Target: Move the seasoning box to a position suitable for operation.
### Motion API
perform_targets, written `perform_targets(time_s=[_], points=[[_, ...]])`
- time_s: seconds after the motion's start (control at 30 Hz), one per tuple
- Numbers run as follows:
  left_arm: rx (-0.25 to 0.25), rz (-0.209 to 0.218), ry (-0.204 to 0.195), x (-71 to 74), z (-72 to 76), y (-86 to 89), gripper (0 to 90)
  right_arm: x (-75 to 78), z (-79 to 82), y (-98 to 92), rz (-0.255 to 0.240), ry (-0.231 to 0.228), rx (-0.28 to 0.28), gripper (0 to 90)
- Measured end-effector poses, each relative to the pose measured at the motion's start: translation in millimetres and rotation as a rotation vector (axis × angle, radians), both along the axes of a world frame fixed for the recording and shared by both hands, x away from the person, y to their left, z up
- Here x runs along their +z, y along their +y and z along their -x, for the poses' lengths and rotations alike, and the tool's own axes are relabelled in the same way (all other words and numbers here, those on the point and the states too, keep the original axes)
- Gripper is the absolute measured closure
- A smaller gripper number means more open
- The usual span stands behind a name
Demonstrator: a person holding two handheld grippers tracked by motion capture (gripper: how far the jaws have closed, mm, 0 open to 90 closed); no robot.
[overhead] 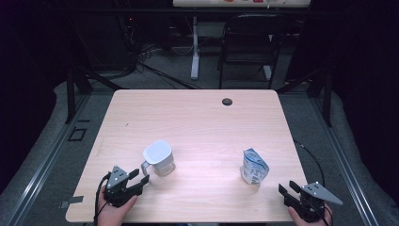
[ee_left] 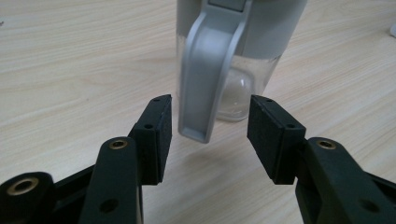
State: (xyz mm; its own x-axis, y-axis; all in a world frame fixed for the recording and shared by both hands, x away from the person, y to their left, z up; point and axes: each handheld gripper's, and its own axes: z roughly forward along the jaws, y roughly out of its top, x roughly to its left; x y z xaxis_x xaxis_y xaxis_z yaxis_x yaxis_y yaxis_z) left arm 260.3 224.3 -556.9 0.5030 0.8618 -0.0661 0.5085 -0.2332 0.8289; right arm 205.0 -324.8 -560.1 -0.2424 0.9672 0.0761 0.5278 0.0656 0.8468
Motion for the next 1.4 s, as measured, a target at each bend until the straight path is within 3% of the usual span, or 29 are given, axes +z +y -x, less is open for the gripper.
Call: perform_targets(time_s=[0.03, 0.17, 0.37, 0.5, 1.1, 1.4], points=[[0.022, -0.017, -0.003, 1.6, -1.4, -4.2, 50.0, 0.4, 0.5, -0.9, 0.0, 0.002, 0.001, 53.1], [0.06, -0.02, 0.002, 3.6, -7.2, -10.8, 51.7, 1.7, 1.6, -1.6, -0.006, -0.006, -0.009, 53.1], [0.135, -0.057, -0.011, 0.6, -11.6, -18.7, 62.1, 2.3, 1.8, -2.6, -0.017, -0.009, -0.01, 53.0], [0.149, -0.065, -0.024, -0.3, -11.2, -19.7, 69.0, 1.0, 0.9, -1.3, -0.019, -0.006, -0.006, 53.0], [0.077, -0.061, -0.031, -1.0, -13.1, -15.5, 69.8, 3.4, 2.6, 2.1, -0.009, -0.012, 0.003, 53.1], [-0.005, -0.062, -0.034, -0.5, -9.9, -21.1, 69.8, 5.6, 4.1, 5.2, -0.02, -0.023, 0.018, 53.1]])
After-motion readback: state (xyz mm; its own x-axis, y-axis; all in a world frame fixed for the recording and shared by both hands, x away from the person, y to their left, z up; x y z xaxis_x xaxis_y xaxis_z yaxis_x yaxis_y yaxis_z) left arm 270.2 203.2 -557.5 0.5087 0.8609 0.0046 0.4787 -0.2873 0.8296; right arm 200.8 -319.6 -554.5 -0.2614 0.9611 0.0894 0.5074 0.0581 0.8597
